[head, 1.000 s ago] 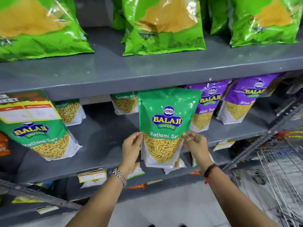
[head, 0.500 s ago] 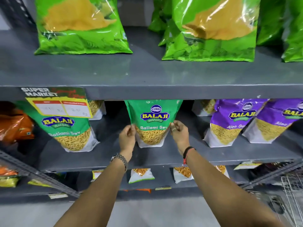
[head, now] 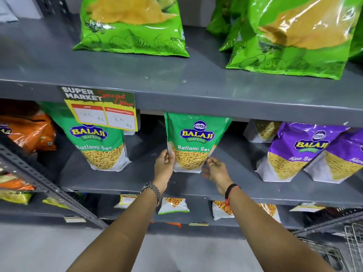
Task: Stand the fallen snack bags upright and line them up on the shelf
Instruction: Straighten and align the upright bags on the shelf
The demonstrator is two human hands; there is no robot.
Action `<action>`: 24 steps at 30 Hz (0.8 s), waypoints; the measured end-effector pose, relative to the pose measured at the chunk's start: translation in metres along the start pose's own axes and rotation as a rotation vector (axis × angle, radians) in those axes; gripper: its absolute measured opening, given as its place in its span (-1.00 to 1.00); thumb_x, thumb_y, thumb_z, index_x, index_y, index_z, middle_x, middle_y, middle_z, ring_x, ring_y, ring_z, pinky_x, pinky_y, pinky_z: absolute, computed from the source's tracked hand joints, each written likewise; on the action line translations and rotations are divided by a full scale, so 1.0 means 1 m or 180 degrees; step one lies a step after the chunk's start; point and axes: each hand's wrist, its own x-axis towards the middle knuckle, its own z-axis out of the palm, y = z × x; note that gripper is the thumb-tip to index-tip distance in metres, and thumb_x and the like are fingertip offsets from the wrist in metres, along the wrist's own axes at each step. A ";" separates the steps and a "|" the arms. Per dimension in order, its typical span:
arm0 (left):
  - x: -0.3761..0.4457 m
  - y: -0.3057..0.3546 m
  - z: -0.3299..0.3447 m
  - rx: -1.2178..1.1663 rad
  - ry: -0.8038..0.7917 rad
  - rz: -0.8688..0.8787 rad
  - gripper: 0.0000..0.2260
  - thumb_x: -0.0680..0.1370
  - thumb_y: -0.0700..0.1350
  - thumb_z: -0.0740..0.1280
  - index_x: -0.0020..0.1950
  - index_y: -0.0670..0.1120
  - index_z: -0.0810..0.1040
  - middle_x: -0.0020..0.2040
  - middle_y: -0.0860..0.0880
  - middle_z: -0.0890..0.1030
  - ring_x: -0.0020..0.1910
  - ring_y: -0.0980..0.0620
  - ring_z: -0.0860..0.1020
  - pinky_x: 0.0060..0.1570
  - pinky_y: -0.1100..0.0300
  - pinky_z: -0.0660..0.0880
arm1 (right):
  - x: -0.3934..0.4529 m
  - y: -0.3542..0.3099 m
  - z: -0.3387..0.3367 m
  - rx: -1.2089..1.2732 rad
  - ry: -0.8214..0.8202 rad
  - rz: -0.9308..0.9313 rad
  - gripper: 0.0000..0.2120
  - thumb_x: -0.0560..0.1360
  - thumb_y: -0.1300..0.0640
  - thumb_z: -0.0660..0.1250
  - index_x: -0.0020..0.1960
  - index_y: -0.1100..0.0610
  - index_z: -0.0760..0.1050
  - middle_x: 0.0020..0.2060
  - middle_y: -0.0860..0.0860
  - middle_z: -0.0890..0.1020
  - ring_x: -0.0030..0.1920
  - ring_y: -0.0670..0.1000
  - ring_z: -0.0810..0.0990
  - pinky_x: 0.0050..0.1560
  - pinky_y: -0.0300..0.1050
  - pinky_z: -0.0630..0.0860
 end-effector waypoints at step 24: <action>-0.072 -0.006 0.222 0.0108 -0.1755 -0.0489 -0.51 0.54 0.06 0.20 0.44 -0.02 0.24 0.45 0.01 0.34 0.40 0.02 0.35 0.41 0.06 0.29 | 0.015 0.037 -0.282 0.0517 0.1263 -0.0350 -0.45 0.33 0.34 0.33 0.26 0.07 0.26 0.16 0.02 0.35 0.10 0.04 0.40 -0.18 -0.30 0.46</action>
